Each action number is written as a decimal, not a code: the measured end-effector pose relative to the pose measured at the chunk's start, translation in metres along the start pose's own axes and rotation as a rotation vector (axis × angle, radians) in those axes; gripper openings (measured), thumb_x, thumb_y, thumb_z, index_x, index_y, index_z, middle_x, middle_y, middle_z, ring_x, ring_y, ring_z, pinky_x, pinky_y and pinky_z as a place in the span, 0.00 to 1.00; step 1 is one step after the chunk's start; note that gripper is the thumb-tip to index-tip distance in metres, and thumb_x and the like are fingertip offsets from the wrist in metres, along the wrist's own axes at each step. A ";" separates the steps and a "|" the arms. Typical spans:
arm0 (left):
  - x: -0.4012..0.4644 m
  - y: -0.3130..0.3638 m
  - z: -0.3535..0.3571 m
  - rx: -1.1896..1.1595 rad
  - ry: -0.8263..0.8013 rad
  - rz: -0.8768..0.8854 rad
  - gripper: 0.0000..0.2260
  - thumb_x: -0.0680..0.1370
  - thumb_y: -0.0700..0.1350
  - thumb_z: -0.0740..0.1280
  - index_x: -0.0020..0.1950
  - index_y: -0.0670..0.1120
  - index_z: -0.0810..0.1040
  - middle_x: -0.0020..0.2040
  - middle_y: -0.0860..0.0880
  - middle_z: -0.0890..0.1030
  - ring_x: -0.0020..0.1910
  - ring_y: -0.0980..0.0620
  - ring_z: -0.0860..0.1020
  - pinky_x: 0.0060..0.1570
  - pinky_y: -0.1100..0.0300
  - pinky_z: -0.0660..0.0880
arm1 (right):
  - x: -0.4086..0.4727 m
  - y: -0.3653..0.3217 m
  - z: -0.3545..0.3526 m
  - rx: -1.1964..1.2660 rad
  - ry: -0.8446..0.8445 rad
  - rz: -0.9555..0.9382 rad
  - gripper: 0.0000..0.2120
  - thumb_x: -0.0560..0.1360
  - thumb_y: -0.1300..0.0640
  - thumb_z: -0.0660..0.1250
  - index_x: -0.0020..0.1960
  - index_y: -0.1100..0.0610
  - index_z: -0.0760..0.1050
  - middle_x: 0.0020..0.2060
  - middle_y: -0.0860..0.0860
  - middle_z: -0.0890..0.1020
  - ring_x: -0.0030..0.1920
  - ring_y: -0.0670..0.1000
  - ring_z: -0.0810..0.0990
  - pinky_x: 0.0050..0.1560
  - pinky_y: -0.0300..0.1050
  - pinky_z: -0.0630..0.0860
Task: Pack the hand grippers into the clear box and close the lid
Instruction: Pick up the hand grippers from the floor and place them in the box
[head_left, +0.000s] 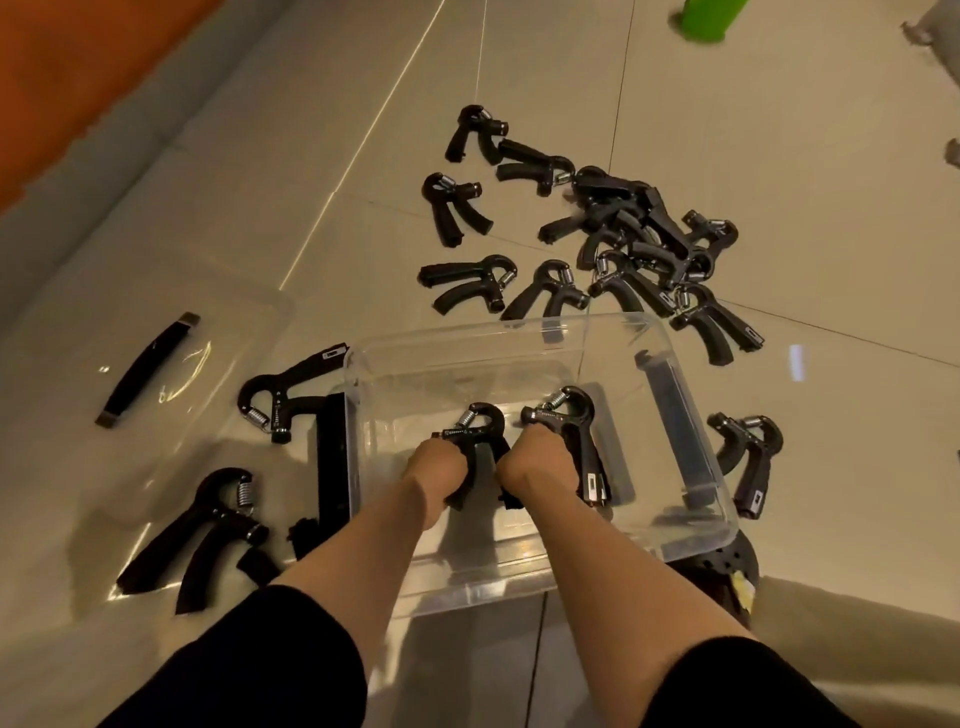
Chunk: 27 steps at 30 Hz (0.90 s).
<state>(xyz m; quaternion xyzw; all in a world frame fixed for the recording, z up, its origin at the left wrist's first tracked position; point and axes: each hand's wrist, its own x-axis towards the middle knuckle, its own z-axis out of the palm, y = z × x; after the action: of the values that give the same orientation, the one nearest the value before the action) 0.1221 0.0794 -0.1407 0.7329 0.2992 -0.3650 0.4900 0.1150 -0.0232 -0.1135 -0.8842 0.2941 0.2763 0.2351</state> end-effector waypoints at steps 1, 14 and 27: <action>0.002 -0.001 0.002 -0.010 -0.002 -0.015 0.14 0.80 0.37 0.57 0.64 0.35 0.71 0.54 0.36 0.77 0.51 0.42 0.76 0.50 0.51 0.74 | 0.001 0.002 0.003 0.001 -0.002 0.013 0.09 0.75 0.61 0.64 0.55 0.61 0.75 0.51 0.57 0.81 0.51 0.57 0.81 0.48 0.49 0.79; 0.005 -0.014 0.020 -0.170 -0.111 0.070 0.18 0.76 0.28 0.51 0.40 0.48 0.72 0.40 0.48 0.71 0.40 0.51 0.68 0.35 0.61 0.63 | 0.013 0.021 -0.004 0.272 0.002 0.026 0.07 0.76 0.61 0.64 0.46 0.64 0.79 0.41 0.58 0.79 0.48 0.60 0.80 0.45 0.45 0.76; -0.053 0.006 -0.014 -0.151 -0.096 0.230 0.10 0.78 0.33 0.59 0.49 0.47 0.74 0.44 0.48 0.72 0.42 0.51 0.70 0.41 0.62 0.66 | -0.017 0.032 -0.043 0.332 -0.028 -0.142 0.12 0.72 0.70 0.60 0.48 0.67 0.81 0.38 0.58 0.79 0.40 0.55 0.76 0.39 0.45 0.73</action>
<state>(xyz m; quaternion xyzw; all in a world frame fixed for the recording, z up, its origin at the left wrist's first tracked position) 0.1012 0.0863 -0.0905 0.7051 0.2161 -0.3177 0.5960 0.0974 -0.0643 -0.0794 -0.8478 0.2693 0.2188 0.4010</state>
